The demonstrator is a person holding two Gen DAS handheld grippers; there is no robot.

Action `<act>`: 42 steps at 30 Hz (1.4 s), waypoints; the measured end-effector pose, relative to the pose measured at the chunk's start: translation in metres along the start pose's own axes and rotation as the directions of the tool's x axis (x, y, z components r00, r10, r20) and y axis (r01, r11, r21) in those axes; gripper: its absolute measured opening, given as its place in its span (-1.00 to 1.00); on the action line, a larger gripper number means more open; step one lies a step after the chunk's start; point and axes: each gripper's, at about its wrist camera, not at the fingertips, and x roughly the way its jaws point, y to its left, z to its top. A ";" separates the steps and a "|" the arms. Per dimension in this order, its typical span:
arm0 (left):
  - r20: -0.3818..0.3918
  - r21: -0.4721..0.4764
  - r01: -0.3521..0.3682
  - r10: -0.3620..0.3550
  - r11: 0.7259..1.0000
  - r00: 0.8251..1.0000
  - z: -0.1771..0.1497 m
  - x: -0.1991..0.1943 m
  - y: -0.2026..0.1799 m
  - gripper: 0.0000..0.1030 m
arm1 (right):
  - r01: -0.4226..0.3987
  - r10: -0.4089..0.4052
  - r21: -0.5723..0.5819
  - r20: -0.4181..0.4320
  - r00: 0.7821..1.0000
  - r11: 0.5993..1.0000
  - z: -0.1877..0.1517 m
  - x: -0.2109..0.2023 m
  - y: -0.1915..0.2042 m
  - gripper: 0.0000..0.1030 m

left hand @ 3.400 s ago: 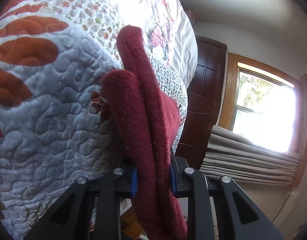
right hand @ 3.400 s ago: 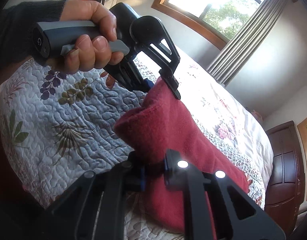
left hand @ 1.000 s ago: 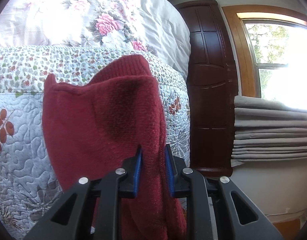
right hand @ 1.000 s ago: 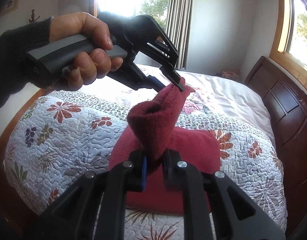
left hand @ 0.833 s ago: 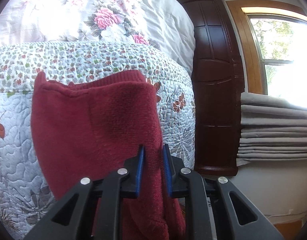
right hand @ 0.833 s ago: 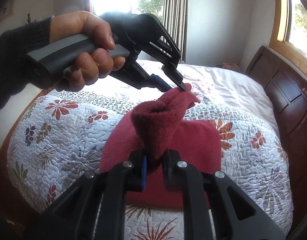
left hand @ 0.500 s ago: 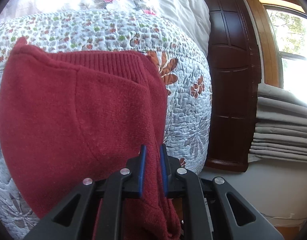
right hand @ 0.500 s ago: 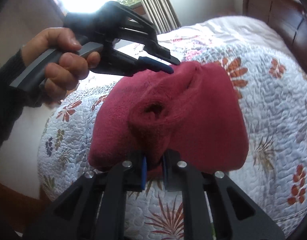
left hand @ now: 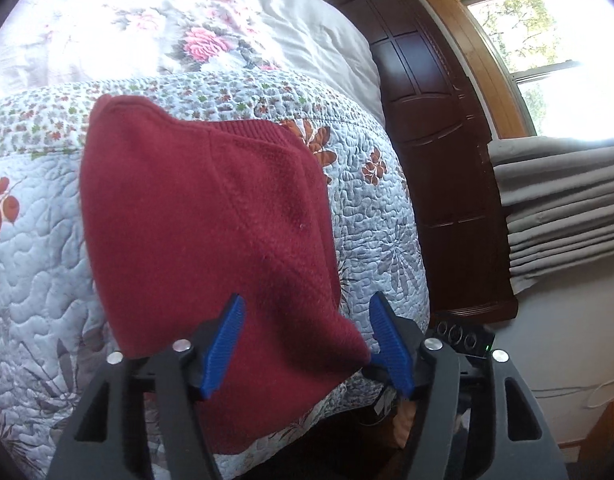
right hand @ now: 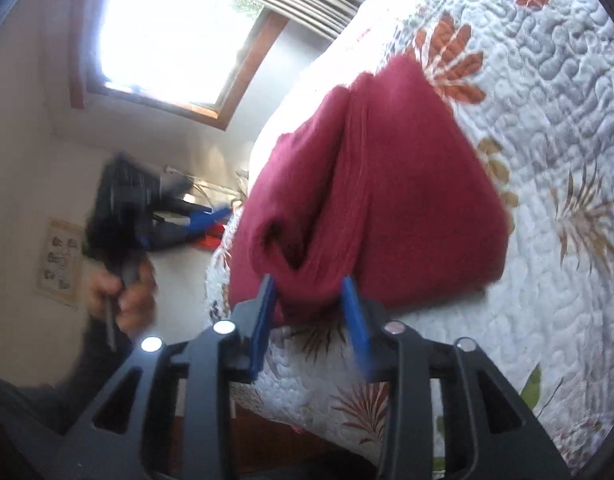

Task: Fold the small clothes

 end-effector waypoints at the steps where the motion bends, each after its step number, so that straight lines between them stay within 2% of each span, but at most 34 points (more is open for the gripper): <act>1: 0.013 0.000 0.008 -0.008 1.000 1.000 -0.008 -0.002 0.002 0.33 | -0.024 0.024 0.016 0.001 1.000 1.000 0.015 -0.002 -0.003 -0.15; 3: 0.045 -0.016 0.030 -0.029 0.999 0.999 -0.024 -0.004 0.006 0.37 | -0.083 0.083 0.039 -0.012 0.996 0.996 0.045 0.003 -0.007 0.10; 5: 0.070 -0.035 0.058 -0.056 0.998 0.996 -0.037 -0.003 0.009 0.38 | -0.086 0.087 0.034 -0.028 0.996 0.996 0.074 0.018 -0.013 0.13; 8: 0.084 -0.048 0.075 -0.071 0.996 0.994 -0.052 0.002 0.012 0.38 | -0.118 0.124 0.086 -0.074 0.989 0.989 0.109 0.055 -0.026 0.18; 12: 0.081 -0.044 0.046 -0.043 0.998 0.996 -0.061 0.004 0.009 0.38 | -0.039 0.049 0.069 -0.153 0.987 0.997 0.133 0.099 -0.032 0.20; 15: 0.086 -0.047 0.054 -0.049 0.997 0.995 -0.064 0.002 0.009 0.39 | -0.046 0.058 0.070 -0.177 0.982 0.996 0.137 0.113 -0.031 0.18; 16: 0.087 -0.050 0.055 -0.050 0.997 0.995 -0.066 0.002 0.009 0.39 | -0.048 0.059 0.064 -0.180 0.982 0.997 0.137 0.114 -0.028 0.14; 18: 0.088 -0.060 0.064 -0.058 0.996 0.994 -0.070 0.002 0.011 0.41 | -0.051 0.058 0.042 -0.186 0.981 0.998 0.139 0.114 -0.023 -0.37; 22: 0.075 -0.076 0.082 -0.076 0.994 0.994 -0.073 0.011 0.015 0.41 | -0.026 0.031 0.027 -0.216 0.976 0.999 0.152 0.128 -0.024 -0.45; 23: 0.070 -0.078 0.084 -0.078 0.993 0.994 -0.075 0.013 0.014 0.41 | -0.013 0.017 0.016 -0.219 0.976 1.000 0.154 0.131 -0.021 -0.58; 24: 0.063 -0.076 0.086 -0.081 0.993 0.995 -0.077 0.015 0.014 0.41 | 0.006 -0.007 -0.005 -0.211 0.977 1.000 0.155 0.131 -0.017 -0.71; 27: 0.042 -0.056 0.087 -0.084 0.995 0.996 -0.085 0.017 0.007 0.41 | 0.023 -0.039 -0.097 -0.170 0.985 0.995 0.160 0.116 0.004 -0.76; 30: 0.025 -0.043 0.089 -0.088 0.995 0.996 -0.088 0.017 0.001 0.41 | 0.045 -0.059 -0.140 -0.094 0.994 0.989 0.170 0.087 0.015 -0.77; 33: 0.013 -0.037 0.100 -0.100 0.994 0.995 -0.091 0.020 -0.004 0.41 | 0.145 -0.148 -0.108 -0.019 0.989 0.984 0.185 0.070 -0.007 -0.76; 35: 0.000 -0.035 0.107 -0.107 0.994 0.994 -0.094 0.024 -0.004 0.41 | 0.167 -0.169 -0.039 -0.060 0.984 0.985 0.189 0.080 -0.036 -0.76; 37: -0.017 -0.039 0.101 -0.102 0.994 0.995 -0.094 0.029 -0.003 0.41 | 0.185 -0.186 -0.021 -0.094 0.978 0.982 0.185 0.094 -0.051 -0.74; 38: -0.023 -0.040 0.099 -0.100 0.994 0.995 -0.095 0.030 -0.003 0.41 | 0.170 -0.170 -0.011 -0.098 0.981 0.985 0.183 0.096 -0.054 -0.70; 42: -0.017 -0.038 0.106 -0.106 0.994 0.994 -0.097 0.027 -0.006 0.41 | 0.084 -0.081 0.060 -0.048 0.996 0.995 0.176 0.076 -0.063 -0.27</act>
